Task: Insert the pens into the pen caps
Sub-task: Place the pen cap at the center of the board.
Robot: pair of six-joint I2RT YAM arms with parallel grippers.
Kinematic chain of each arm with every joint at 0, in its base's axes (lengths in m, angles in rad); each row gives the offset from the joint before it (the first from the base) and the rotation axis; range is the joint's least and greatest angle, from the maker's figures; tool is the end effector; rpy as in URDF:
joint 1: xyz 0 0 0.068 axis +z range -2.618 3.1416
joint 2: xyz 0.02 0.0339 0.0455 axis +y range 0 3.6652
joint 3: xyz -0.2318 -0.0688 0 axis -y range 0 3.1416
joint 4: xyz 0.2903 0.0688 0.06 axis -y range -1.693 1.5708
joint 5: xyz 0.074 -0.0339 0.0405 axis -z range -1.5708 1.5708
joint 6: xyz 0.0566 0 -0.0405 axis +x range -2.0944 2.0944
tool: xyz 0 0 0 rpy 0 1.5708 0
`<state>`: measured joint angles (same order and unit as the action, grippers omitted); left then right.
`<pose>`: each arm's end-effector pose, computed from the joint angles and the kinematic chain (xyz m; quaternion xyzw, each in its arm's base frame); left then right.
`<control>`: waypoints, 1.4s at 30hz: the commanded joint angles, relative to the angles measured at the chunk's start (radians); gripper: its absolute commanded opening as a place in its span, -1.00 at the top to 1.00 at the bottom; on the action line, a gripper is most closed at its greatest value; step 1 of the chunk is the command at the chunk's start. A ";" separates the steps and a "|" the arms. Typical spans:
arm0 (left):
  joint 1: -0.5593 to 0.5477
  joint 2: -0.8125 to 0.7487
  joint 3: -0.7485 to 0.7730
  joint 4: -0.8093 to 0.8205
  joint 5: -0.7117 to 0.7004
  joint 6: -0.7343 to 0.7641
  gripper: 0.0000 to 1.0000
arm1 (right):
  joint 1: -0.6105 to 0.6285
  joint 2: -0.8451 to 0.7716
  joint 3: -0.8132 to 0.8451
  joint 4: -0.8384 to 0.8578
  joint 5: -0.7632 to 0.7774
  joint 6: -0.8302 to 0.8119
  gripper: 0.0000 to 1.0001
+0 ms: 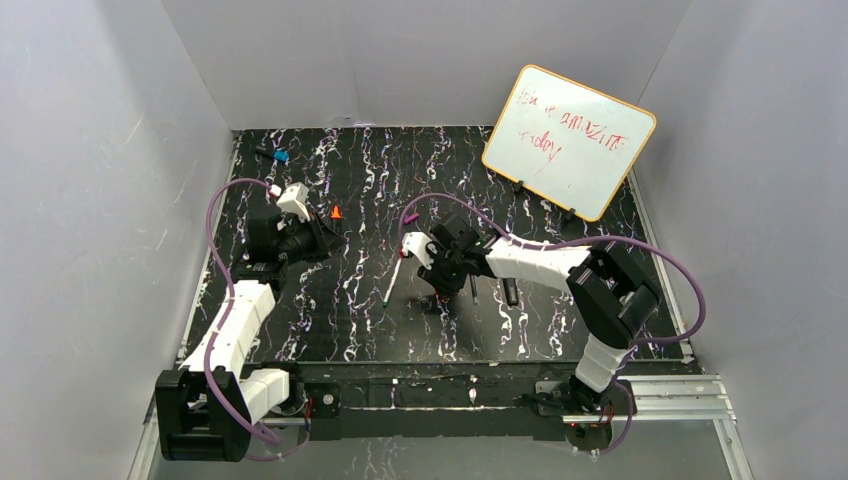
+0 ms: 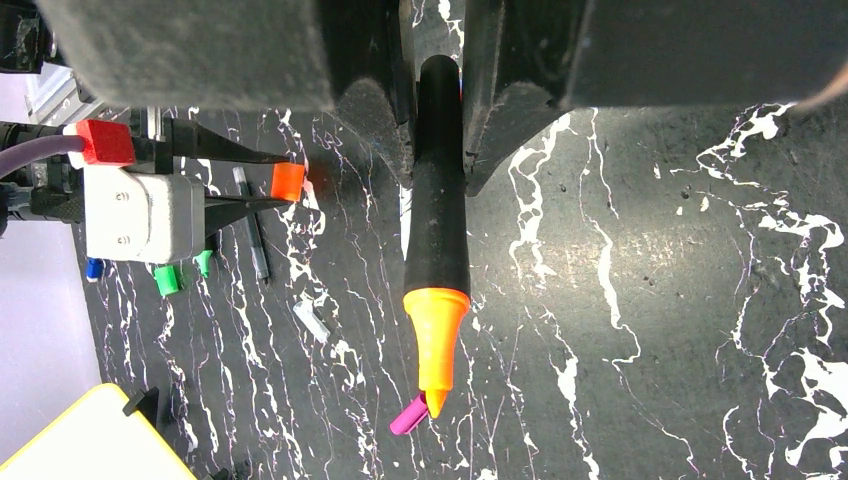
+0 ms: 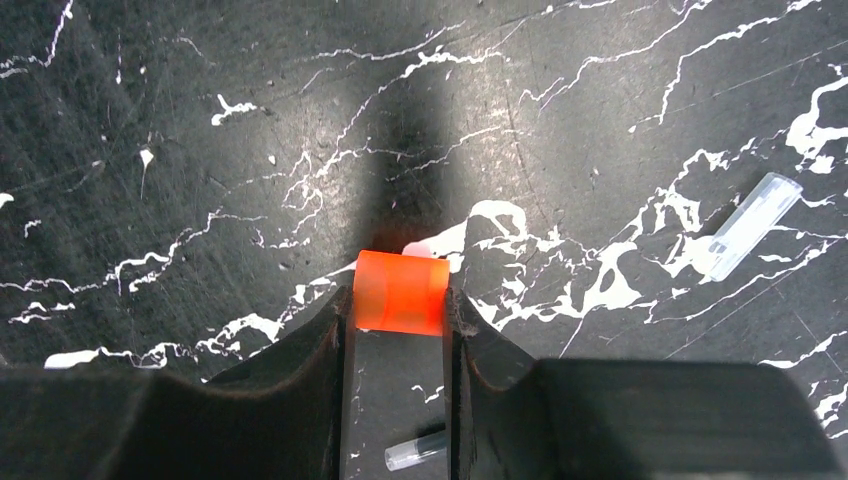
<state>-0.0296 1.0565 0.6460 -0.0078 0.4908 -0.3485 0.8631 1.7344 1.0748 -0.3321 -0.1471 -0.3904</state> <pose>0.3084 -0.0358 0.2041 0.0016 0.8241 -0.2994 0.4809 0.2505 0.3056 0.1029 -0.5776 0.7618 0.1351 0.2603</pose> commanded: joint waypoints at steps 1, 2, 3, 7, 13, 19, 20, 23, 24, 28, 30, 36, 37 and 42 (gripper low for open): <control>-0.004 -0.013 -0.003 0.003 0.020 0.009 1.00 | -0.003 -0.013 0.024 0.062 -0.016 0.040 0.80; -0.004 -0.012 -0.002 0.003 0.020 0.009 1.00 | -0.003 -0.013 0.025 0.065 -0.007 0.046 0.75; -0.004 -0.012 -0.003 0.003 0.022 0.009 1.00 | -0.003 -0.013 0.027 0.065 0.001 0.051 0.68; -0.005 -0.015 -0.002 0.003 0.020 0.009 1.00 | -0.003 -0.018 0.036 0.072 0.019 0.078 0.54; -0.007 -0.021 -0.002 0.000 0.022 0.011 1.00 | -0.003 -0.009 0.070 0.065 0.044 0.098 0.35; -0.010 -0.033 0.000 -0.002 0.020 0.014 1.00 | -0.004 0.004 0.110 0.053 0.068 0.105 -0.13; -0.012 -0.036 0.000 -0.003 0.020 0.014 1.00 | -0.003 0.005 0.127 0.046 0.075 0.108 -0.86; -0.016 -0.053 0.001 -0.003 0.020 0.011 1.00 | -0.004 0.062 0.266 -0.028 0.222 0.223 -0.98; -0.016 -0.056 0.000 -0.001 0.023 0.007 1.00 | -0.006 0.085 0.353 -0.079 0.257 0.275 -0.98; -0.023 -0.084 -0.002 0.003 0.031 -0.004 1.00 | -0.003 0.143 0.663 -0.286 0.346 0.323 -0.98; -0.027 -0.089 -0.002 0.003 0.032 -0.006 1.00 | -0.010 0.156 0.710 -0.466 0.384 0.391 -0.98; -0.032 -0.080 -0.001 0.003 0.041 -0.015 1.00 | -0.010 0.071 0.526 -0.500 0.392 0.548 -0.49; -0.033 -0.078 -0.001 0.017 0.043 -0.015 1.00 | -0.011 0.079 0.511 -0.504 0.356 0.560 -0.48; -0.039 -0.081 0.000 0.018 0.032 -0.010 1.00 | -0.012 0.131 0.452 -0.499 0.272 0.624 -0.29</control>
<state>-0.0597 0.9913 0.6456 0.0010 0.5106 -0.3599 0.8520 1.8442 1.5623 -0.8040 0.1963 0.1398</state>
